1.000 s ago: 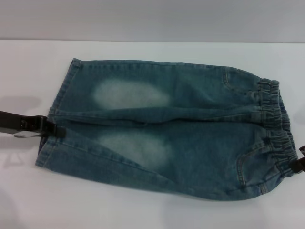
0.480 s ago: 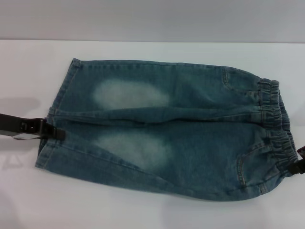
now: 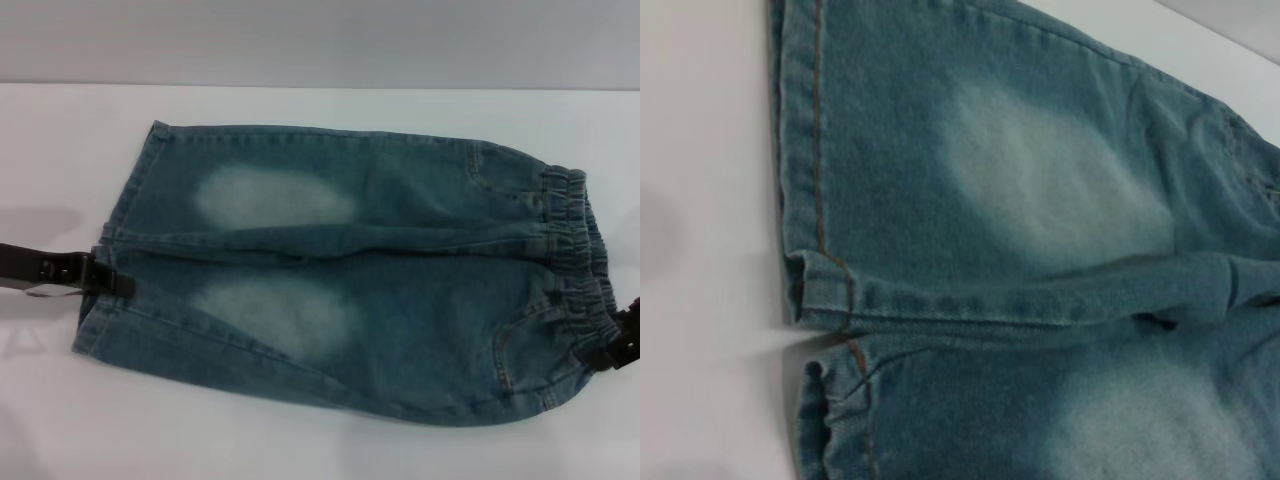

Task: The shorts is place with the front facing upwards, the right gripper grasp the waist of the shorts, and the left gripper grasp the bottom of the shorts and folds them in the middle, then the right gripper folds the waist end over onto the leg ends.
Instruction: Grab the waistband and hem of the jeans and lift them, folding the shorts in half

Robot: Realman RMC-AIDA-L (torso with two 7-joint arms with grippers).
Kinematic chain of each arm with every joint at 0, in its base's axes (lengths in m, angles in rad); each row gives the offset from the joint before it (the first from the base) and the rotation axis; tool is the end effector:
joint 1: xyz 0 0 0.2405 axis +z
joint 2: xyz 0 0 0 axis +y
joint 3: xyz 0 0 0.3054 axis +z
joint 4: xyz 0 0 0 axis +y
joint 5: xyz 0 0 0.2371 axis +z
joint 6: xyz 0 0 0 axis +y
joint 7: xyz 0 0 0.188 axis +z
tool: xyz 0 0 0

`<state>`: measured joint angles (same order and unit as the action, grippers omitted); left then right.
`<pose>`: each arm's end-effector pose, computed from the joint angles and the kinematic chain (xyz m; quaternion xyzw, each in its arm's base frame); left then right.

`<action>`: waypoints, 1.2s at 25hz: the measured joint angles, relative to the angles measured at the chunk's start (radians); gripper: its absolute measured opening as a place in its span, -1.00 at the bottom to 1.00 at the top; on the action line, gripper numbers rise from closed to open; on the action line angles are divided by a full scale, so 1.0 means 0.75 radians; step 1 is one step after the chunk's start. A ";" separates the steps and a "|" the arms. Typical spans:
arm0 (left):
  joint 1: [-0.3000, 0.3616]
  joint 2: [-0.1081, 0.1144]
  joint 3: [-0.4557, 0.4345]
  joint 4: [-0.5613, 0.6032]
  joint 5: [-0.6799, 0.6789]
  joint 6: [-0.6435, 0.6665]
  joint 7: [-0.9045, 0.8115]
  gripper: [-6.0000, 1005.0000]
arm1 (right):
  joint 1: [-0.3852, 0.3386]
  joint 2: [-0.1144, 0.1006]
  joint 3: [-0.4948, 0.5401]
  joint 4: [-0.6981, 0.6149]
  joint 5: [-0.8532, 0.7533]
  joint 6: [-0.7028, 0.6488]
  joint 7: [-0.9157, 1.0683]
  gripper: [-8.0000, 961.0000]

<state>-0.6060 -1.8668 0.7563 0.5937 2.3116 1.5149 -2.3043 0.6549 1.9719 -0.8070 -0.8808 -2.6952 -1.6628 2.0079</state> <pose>-0.3697 0.4068 0.0033 -0.7924 -0.5992 -0.0604 0.0969 0.3541 0.3989 0.0016 -0.9090 0.3810 -0.1462 0.0854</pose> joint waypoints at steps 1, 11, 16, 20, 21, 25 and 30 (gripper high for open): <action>0.000 0.000 0.000 0.000 0.000 0.000 0.000 -0.96 | 0.000 0.001 0.003 0.000 0.001 -0.001 0.000 0.51; 0.003 0.000 0.000 -0.001 0.000 -0.001 0.011 -0.96 | -0.008 -0.006 0.014 -0.014 0.076 -0.035 -0.004 0.51; 0.005 0.000 0.000 -0.001 0.000 -0.002 0.012 -0.96 | -0.008 -0.007 0.014 -0.016 0.089 -0.052 -0.012 0.51; 0.009 0.000 0.000 -0.001 0.000 -0.004 0.016 -0.96 | -0.004 -0.011 0.015 -0.016 0.092 -0.108 -0.030 0.51; 0.009 0.000 0.000 -0.001 0.000 -0.004 0.017 -0.96 | -0.002 -0.013 0.015 -0.016 0.092 -0.121 -0.033 0.51; 0.012 -0.005 0.000 -0.005 0.000 -0.007 0.024 -0.96 | 0.001 -0.018 0.017 -0.020 0.092 -0.147 -0.035 0.51; 0.015 -0.008 0.000 -0.007 0.000 -0.010 0.026 -0.96 | 0.002 -0.018 0.032 -0.026 0.092 -0.136 -0.038 0.45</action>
<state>-0.5951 -1.8726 0.7561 0.5882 2.3117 1.5071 -2.2846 0.6562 1.9586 -0.7828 -0.9003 -2.6260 -1.7648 1.9797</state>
